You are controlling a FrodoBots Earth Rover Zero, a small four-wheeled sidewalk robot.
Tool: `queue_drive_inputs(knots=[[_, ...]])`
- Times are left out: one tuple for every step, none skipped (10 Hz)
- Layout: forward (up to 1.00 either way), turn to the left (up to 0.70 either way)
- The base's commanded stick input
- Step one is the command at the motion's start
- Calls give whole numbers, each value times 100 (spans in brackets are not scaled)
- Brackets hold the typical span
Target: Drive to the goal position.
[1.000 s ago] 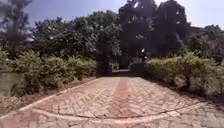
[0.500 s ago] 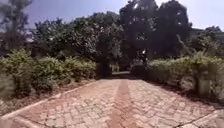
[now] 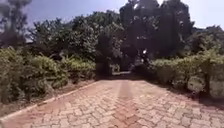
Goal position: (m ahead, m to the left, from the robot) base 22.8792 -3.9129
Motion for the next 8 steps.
queue_drive_inputs(knots=[[70,0],[70,0],[70,0],[70,-6],[70,-21],[70,-35],[70,-35],[70,-35]])
